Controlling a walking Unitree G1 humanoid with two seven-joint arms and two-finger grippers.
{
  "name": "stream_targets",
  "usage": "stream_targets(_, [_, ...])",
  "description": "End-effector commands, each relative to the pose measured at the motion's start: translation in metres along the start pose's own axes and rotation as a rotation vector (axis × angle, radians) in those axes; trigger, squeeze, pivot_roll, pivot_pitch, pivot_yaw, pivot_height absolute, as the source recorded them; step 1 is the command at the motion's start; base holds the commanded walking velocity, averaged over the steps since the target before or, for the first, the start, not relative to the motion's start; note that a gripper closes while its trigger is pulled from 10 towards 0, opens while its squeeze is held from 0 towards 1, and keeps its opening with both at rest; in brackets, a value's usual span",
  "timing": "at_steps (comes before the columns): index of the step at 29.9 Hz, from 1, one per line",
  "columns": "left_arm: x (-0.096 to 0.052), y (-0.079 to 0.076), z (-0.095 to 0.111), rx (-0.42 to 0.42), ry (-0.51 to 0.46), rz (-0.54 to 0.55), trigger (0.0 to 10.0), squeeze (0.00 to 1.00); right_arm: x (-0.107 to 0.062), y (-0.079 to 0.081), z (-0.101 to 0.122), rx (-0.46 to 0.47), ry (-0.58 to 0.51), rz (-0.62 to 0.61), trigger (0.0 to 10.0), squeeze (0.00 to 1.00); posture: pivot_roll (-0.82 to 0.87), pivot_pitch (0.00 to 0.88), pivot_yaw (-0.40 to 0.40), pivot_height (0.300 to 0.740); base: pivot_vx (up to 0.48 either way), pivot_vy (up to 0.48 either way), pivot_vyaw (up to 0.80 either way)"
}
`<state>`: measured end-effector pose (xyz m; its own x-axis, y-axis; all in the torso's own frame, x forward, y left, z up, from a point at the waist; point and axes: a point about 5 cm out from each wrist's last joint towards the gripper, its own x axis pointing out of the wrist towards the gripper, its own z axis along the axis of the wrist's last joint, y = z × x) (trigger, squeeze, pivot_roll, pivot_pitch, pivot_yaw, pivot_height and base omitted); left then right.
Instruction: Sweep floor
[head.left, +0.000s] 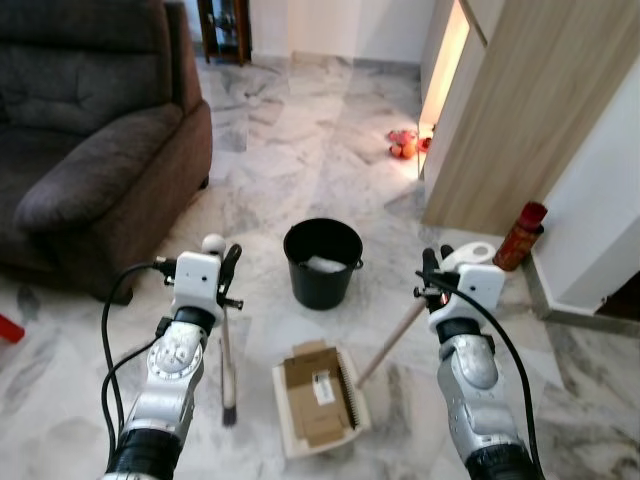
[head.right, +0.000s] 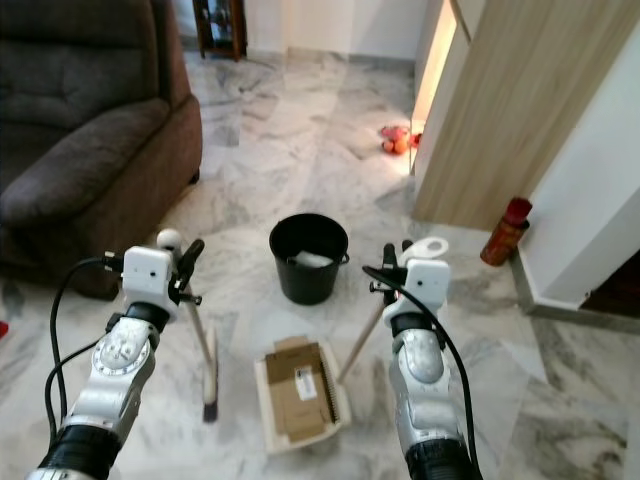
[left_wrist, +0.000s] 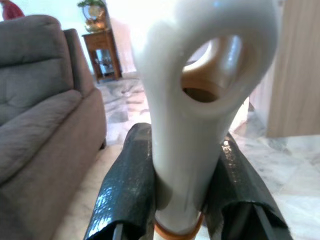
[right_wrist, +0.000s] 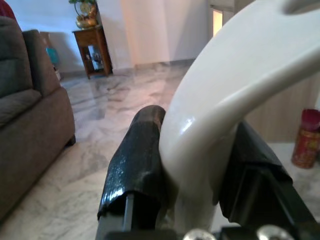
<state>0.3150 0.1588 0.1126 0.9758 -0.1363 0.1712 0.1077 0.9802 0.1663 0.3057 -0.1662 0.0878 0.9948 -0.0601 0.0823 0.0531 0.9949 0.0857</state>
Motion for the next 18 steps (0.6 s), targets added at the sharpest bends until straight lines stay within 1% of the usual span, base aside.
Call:
stream_targets(1, [0.0066, 0.0000, 0.0135, 0.002, -0.070, -0.005, 10.0, 0.00, 0.0093, 0.0002, 0.0196, -0.007, -0.087, 0.004, 10.0, 0.00, 0.01, 0.000, -0.029, 0.740, 0.300, 0.000, 0.00])
stream_targets(5, [0.0078, -0.0001, 0.0142, -0.001, -0.074, 0.001, 10.0, 0.00, 0.0114, 0.0004, 0.0221, -0.011, -0.094, 0.007, 10.0, 0.00, -0.01, 0.000, -0.038, 0.740, 0.299, 0.000, 0.00])
stream_targets(8, [0.0061, -0.0010, 0.0115, -0.011, -0.067, 0.011, 10.0, 0.00, 0.0112, -0.0009, 0.0229, -0.019, -0.096, 0.008, 10.0, 0.00, -0.03, 0.000, -0.042, 0.740, 0.300, 0.000, 0.00])
stream_targets(10, [0.0052, -0.0015, 0.0101, -0.013, -0.063, 0.009, 10.0, 0.00, 0.0111, -0.0010, 0.0237, -0.022, -0.098, 0.008, 10.0, 0.00, -0.04, 0.000, -0.040, 0.740, 0.296, 0.000, 0.00])
stream_targets(12, [0.0051, -0.0020, 0.0094, -0.015, -0.060, 0.002, 10.0, 0.00, 0.0114, -0.0033, 0.0260, -0.024, -0.108, -0.006, 10.0, 0.00, -0.08, 0.000, -0.017, 0.740, 0.276, 0.000, 0.00])
stream_targets(14, [0.0053, -0.0020, 0.0096, -0.015, -0.061, 0.001, 10.0, 0.00, 0.0115, -0.0039, 0.0263, -0.023, -0.110, -0.011, 10.0, 0.00, -0.08, 0.000, -0.017, 0.740, 0.251, 0.000, 0.00])
stream_targets(18, [0.0085, -0.0002, 0.0116, -0.013, -0.068, -0.001, 10.0, 0.00, 0.0122, -0.0035, 0.0268, -0.023, -0.113, -0.015, 10.0, 0.00, -0.08, 0.000, -0.009, 0.740, 0.000, 0.000, 0.00])
